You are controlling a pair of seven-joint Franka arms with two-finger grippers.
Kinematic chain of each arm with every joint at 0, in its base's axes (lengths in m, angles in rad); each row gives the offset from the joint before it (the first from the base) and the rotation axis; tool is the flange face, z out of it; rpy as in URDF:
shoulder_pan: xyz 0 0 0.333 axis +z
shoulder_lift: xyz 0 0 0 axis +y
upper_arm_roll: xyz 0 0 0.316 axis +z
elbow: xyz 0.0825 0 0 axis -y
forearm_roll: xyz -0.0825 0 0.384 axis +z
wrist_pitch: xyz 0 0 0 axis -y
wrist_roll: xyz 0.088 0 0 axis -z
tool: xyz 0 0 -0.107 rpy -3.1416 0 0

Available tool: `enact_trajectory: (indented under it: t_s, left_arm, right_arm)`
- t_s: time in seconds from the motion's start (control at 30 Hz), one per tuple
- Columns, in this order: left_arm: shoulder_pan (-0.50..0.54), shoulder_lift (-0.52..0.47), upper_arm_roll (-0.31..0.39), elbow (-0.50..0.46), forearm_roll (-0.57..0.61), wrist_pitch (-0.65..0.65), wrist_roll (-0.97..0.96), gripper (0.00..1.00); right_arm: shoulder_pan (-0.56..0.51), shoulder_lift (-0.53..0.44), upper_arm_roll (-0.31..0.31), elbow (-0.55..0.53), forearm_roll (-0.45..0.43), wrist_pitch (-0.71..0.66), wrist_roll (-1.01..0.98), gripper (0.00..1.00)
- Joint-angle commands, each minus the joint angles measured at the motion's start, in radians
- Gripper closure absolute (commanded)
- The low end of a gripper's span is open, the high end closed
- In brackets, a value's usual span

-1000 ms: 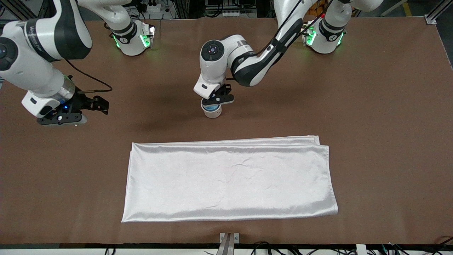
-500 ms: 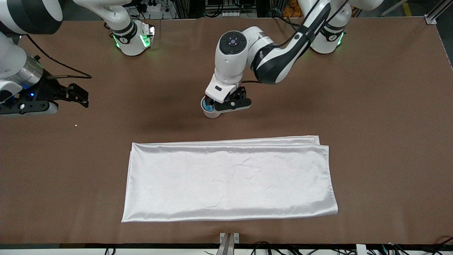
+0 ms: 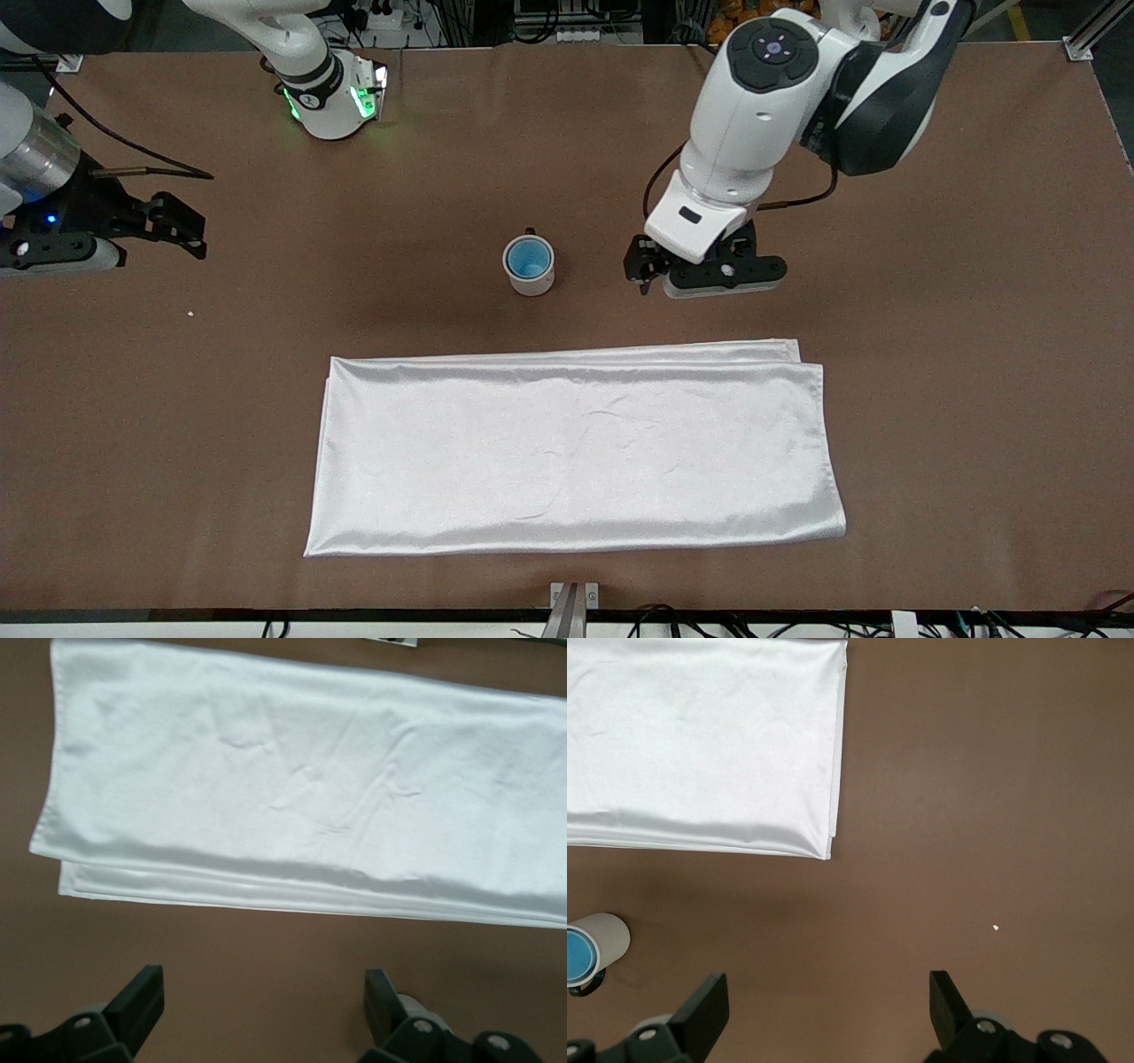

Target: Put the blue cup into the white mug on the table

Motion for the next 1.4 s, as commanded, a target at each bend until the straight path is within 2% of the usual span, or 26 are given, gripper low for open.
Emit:
enact_trajectory:
  t_s: [0.0,0.47,0.63,0.83,1.37]
  left_arm:
    - [0.068,-0.041,-0.009,-0.025,0.002,-0.031,0.056,0.0]
    - [0.298,-0.081,-0.01,-0.023,-0.059,-0.124,0.39,0.0]
    - [0.363,-0.084,-0.012,-0.023,-0.11,-0.129,0.417,0.0]
    - [0.377,-0.102,-0.001,-0.023,-0.098,-0.134,0.414,0.0]
    - [0.434,-0.174,0.019,-0.023,-0.096,-0.226,0.415,0.0]
  right_arm:
    - [-0.01,0.024,0.007,0.056,-0.007,-0.023,-0.077,0.0]
    - [-0.018,0.021,0.004,0.059,-0.004,-0.03,-0.088,0.0]
    - [-0.038,0.021,-0.002,0.057,-0.004,-0.036,-0.085,0.0]
    - [-0.091,0.024,-0.002,0.057,0.005,-0.029,-0.087,0.0]
    - [-0.084,0.022,0.004,0.057,0.011,-0.035,-0.074,0.0]
